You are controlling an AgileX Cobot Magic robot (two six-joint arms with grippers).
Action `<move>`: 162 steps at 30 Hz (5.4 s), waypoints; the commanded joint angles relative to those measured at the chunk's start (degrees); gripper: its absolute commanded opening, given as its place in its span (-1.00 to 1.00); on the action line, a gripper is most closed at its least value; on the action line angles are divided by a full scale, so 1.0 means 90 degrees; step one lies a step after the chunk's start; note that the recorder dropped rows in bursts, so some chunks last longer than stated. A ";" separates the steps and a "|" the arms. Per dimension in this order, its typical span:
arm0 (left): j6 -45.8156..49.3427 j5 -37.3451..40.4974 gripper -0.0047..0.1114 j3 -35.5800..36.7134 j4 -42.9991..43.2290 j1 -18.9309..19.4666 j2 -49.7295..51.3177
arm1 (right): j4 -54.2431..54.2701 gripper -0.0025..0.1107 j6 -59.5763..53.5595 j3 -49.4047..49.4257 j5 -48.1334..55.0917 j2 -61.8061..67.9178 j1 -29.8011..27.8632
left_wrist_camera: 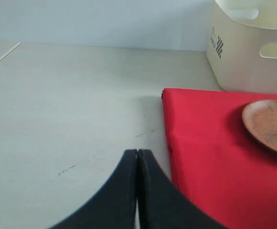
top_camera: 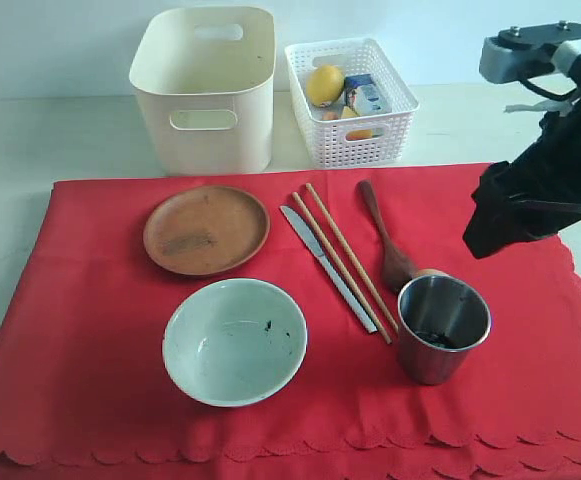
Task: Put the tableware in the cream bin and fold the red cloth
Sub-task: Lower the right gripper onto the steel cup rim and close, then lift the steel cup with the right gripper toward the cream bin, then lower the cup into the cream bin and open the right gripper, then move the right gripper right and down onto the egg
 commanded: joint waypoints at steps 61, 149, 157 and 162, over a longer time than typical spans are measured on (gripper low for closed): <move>0.0013 -0.0075 -0.92 -0.0004 -0.0031 0.0012 -0.0042 | 0.0255 -0.96 -0.0030 -0.0171 -0.0480 0.2289 -0.0022; 0.0013 -0.0075 -0.92 -0.0004 -0.0031 0.0012 -0.0042 | -0.2943 0.02 0.4617 -0.7155 -0.2101 0.5667 0.1822; 0.0013 -0.0075 -0.92 -0.0004 -0.0031 0.0012 -0.0042 | -0.2716 0.01 0.3861 -0.7155 -0.0503 0.4973 0.1822; 0.0013 -0.0075 -0.92 -0.0004 -0.0031 0.0012 -0.0042 | -0.2554 -0.01 0.3221 -0.7155 0.0255 0.4658 0.1822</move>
